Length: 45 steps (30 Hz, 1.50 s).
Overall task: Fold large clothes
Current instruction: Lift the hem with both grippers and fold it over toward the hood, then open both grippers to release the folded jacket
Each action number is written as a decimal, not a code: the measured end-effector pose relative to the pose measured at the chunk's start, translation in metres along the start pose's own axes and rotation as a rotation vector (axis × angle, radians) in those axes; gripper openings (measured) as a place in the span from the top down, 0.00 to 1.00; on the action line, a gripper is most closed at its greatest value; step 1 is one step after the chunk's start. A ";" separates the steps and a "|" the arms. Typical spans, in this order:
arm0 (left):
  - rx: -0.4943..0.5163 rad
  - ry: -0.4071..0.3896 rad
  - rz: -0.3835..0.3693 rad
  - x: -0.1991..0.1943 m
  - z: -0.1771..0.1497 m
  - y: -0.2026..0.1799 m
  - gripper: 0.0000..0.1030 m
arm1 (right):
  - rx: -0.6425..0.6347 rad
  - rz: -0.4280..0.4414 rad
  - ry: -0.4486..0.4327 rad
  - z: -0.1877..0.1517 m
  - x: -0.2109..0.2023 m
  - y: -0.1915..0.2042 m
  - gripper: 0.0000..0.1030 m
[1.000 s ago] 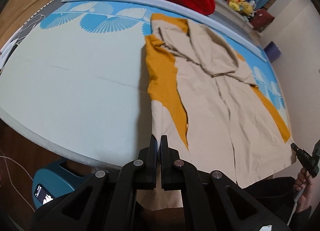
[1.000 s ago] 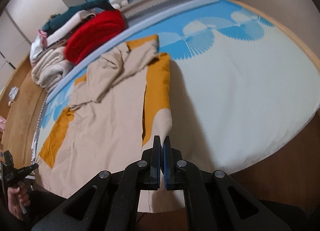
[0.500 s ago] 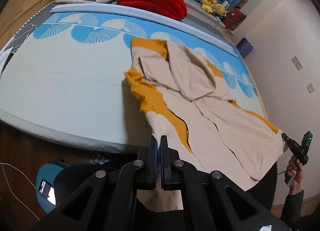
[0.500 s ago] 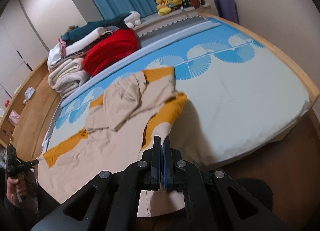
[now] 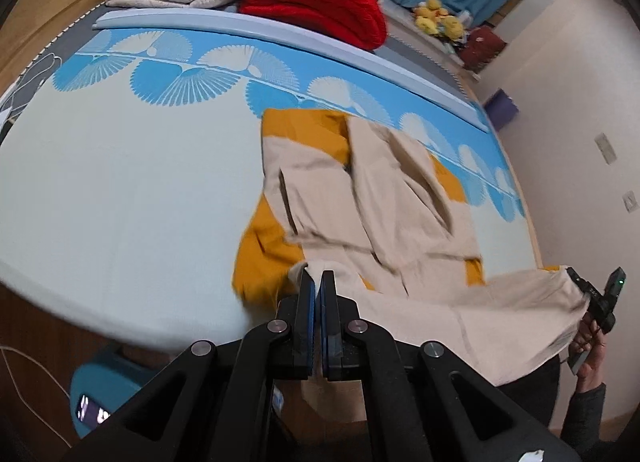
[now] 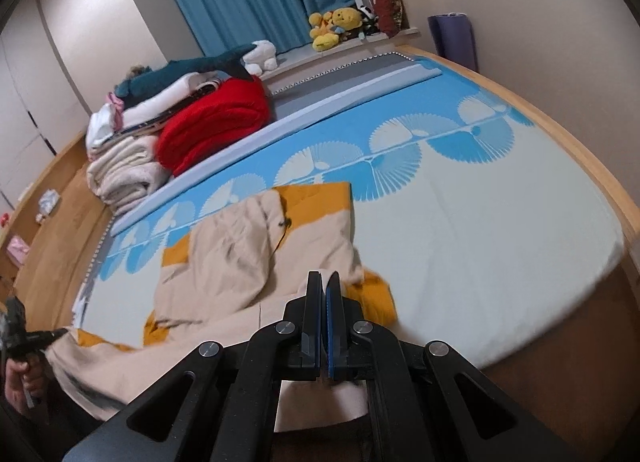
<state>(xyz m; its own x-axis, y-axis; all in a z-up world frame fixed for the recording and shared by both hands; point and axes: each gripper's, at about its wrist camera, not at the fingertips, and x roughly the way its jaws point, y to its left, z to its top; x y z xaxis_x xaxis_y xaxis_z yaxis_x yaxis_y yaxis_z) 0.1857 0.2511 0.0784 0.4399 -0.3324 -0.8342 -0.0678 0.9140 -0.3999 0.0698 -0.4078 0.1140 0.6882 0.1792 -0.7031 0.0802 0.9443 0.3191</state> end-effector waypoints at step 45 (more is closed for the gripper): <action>-0.240 0.208 0.114 0.185 0.097 0.072 0.59 | 0.078 -0.157 0.492 0.047 0.314 -0.042 0.55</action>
<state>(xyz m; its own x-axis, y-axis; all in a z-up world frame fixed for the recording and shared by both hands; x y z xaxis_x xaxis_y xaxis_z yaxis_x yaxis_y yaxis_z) 0.3488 0.2779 -0.0678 0.2266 -0.2945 -0.9284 -0.3260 0.8753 -0.3572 0.3163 -0.4043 -0.0906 0.2447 0.1637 -0.9557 0.2216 0.9501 0.2195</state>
